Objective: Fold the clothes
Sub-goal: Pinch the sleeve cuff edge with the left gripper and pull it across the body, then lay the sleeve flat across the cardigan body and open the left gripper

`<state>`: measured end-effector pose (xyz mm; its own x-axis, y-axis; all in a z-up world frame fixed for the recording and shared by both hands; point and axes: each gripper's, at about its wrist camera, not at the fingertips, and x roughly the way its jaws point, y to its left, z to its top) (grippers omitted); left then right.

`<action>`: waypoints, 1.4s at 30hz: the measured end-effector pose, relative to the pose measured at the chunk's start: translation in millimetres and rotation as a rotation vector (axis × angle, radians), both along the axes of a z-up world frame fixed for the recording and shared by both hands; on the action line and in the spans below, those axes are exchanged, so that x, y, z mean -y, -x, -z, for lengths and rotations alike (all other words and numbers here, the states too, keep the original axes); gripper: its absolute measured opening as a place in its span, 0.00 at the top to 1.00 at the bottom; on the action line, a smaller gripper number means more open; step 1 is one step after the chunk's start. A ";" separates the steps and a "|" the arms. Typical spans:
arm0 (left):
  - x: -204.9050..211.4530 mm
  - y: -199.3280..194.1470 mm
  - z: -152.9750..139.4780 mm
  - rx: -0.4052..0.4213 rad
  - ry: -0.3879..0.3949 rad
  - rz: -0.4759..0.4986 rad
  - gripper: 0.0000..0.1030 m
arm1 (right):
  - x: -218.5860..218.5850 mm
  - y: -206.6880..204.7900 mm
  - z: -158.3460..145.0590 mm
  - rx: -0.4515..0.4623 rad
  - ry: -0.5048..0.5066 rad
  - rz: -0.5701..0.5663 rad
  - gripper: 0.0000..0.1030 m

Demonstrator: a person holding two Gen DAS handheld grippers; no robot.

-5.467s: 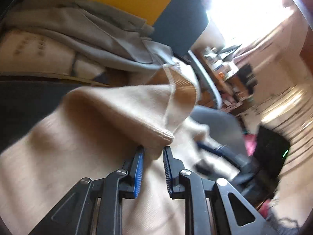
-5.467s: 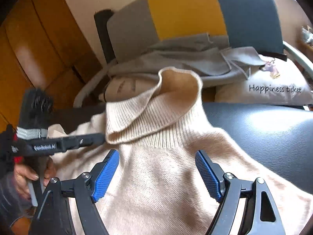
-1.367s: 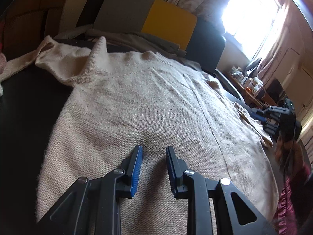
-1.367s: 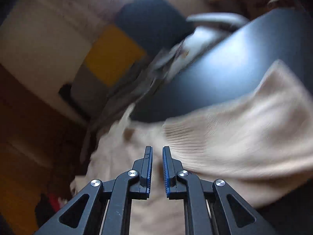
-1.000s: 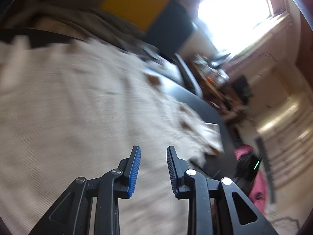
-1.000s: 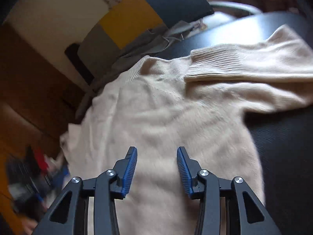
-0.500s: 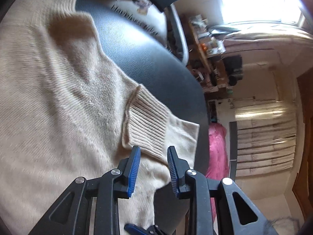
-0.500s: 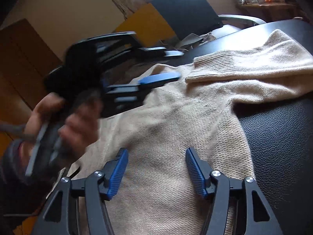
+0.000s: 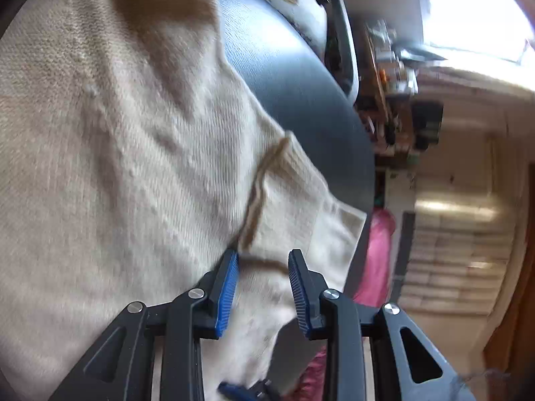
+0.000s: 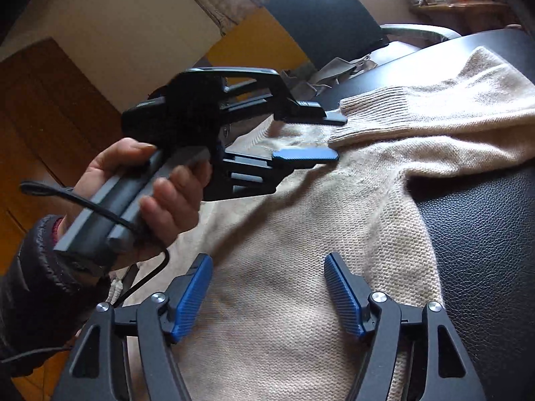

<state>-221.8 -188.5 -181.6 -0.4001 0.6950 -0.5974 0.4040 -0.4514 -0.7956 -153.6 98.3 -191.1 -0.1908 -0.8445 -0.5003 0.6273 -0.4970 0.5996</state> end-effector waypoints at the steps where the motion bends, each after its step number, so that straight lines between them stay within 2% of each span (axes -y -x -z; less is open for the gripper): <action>1: 0.2 4.1 1.3 0.002 -0.004 -0.004 0.70 | 0.4 -0.2 -0.1 -0.001 0.000 0.000 0.30; 3: -4.1 12.6 1.0 -0.001 -0.002 -0.002 0.71 | 0.2 -0.2 -0.1 0.000 0.003 -0.001 0.29; 5: -7.6 17.3 -2.9 -0.029 0.031 0.015 0.76 | -0.1 -1.2 -0.2 0.001 0.005 0.010 0.29; 6: -11.7 20.7 -8.3 -0.054 0.076 0.032 0.87 | 0.1 -1.4 -0.2 0.001 0.005 0.013 0.29; 8: -16.1 23.3 -17.5 -0.096 0.143 0.065 0.97 | -0.5 -1.8 0.1 0.000 0.005 0.013 0.28; 11: -18.0 27.7 -31.9 -0.164 0.187 0.073 0.96 | 0.7 -1.6 0.3 0.000 0.007 0.010 0.28; 14: -9.3 22.5 -58.6 -0.272 0.204 0.048 0.96 | 3.0 -1.9 0.1 -0.003 0.004 0.006 0.26; 18: 19.6 5.6 -101.1 -0.406 0.226 -0.022 0.96 | 5.6 -1.8 0.0 -0.004 -0.002 0.005 0.26; 21: 50.0 -16.6 -122.6 -0.453 0.262 -0.075 0.96 | 7.2 -1.4 0.0 -0.007 -0.010 0.006 0.26; 27: 112.6 -74.4 -136.9 -0.456 0.339 -0.178 0.96 | 9.3 -2.7 0.3 -0.017 -0.031 0.006 0.25; 33: 164.1 -152.8 -117.5 -0.424 0.363 -0.268 0.96 | 10.1 -3.8 0.2 -0.024 -0.050 0.003 0.24; 37: 188.7 -189.3 -104.7 -0.421 0.371 -0.326 0.96 | 11.6 -3.3 -0.9 -0.017 -0.057 -0.005 0.21; 39: 201.2 -204.7 -101.3 -0.417 0.381 -0.349 0.96 | 11.6 -0.8 -2.2 0.011 -0.060 -0.004 0.20; 42: 221.1 -224.9 -92.8 -0.398 0.411 -0.384 0.96 | 8.6 7.1 -4.0 0.093 -0.034 0.016 0.13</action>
